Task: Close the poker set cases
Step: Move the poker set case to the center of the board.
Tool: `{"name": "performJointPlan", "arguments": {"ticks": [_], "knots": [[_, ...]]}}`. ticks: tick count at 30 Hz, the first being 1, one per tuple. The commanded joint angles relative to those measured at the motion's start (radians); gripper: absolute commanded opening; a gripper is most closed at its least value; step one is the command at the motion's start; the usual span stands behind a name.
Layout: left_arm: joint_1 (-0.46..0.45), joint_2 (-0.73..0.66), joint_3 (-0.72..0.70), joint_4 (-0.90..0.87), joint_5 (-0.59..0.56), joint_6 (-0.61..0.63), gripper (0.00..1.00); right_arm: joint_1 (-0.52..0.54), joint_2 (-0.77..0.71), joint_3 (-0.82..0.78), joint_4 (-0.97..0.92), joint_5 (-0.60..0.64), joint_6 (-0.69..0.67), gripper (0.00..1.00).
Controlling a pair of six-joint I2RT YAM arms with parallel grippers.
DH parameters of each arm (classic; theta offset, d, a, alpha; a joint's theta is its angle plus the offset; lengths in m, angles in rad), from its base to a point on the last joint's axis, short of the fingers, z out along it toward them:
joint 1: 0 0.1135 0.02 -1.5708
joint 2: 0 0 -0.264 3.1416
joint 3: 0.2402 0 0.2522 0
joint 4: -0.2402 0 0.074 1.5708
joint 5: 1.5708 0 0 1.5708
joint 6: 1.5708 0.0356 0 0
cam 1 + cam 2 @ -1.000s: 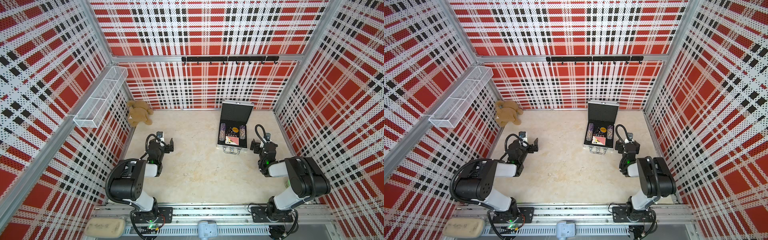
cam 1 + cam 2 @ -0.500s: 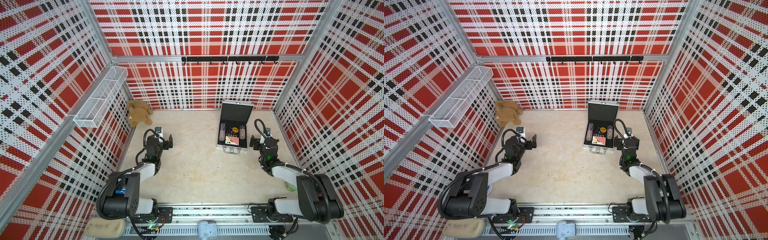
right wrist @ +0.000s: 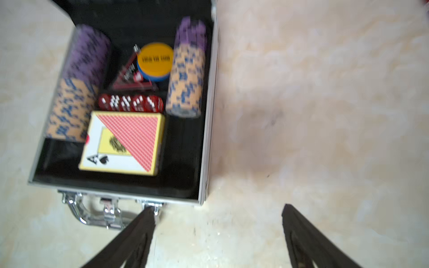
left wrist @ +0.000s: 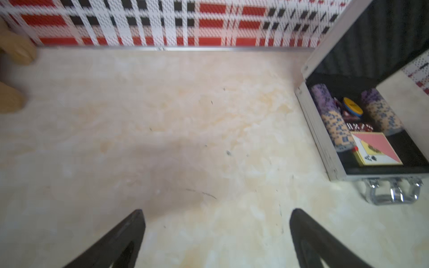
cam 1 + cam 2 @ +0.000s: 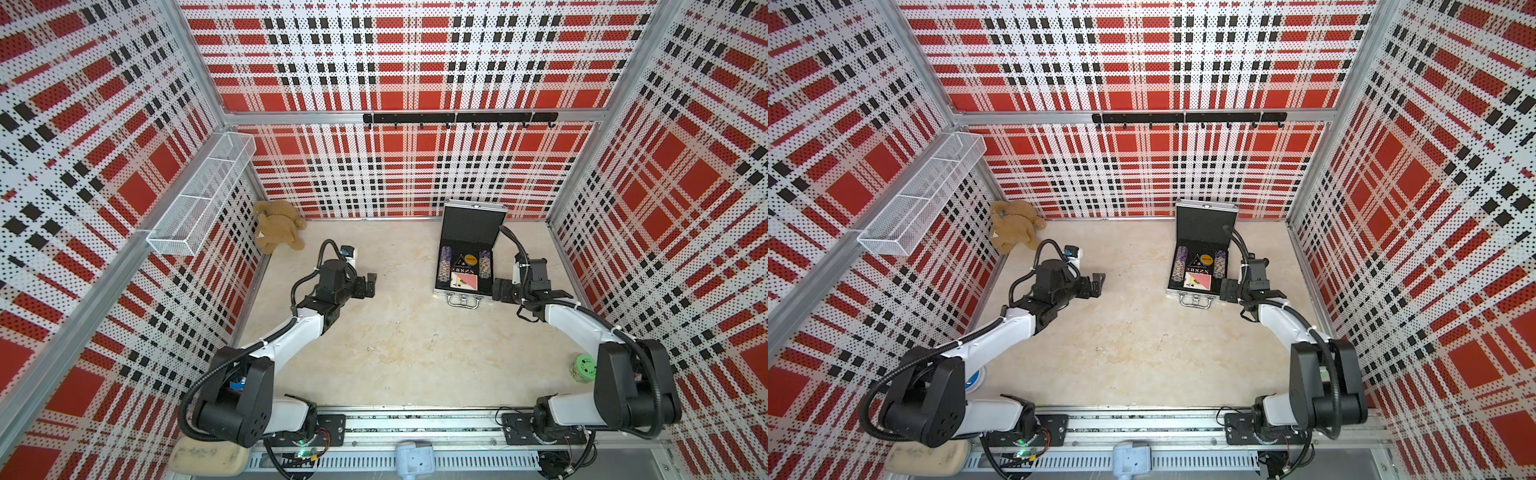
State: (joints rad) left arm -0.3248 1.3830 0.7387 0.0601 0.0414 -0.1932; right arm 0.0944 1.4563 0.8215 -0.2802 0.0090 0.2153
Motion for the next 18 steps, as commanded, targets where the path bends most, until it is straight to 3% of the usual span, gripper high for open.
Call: {"name": "performJointPlan", "arguments": {"ticks": [1, 7, 18], "knots": [[-0.036, 0.041, 0.054, -0.063, 0.052, -0.087, 0.99, 0.003, 0.066, 0.091, -0.073, -0.068, 0.022, 0.84], [-0.062, 0.104, 0.123, -0.098, 0.098, -0.109, 1.00, 0.002, 0.194, 0.216, -0.136, -0.047, 0.028, 0.78], [-0.073, 0.147, 0.155, -0.124, 0.149, -0.123, 0.99, 0.002, 0.379, 0.348, -0.205, -0.037, 0.056, 0.58]]}}
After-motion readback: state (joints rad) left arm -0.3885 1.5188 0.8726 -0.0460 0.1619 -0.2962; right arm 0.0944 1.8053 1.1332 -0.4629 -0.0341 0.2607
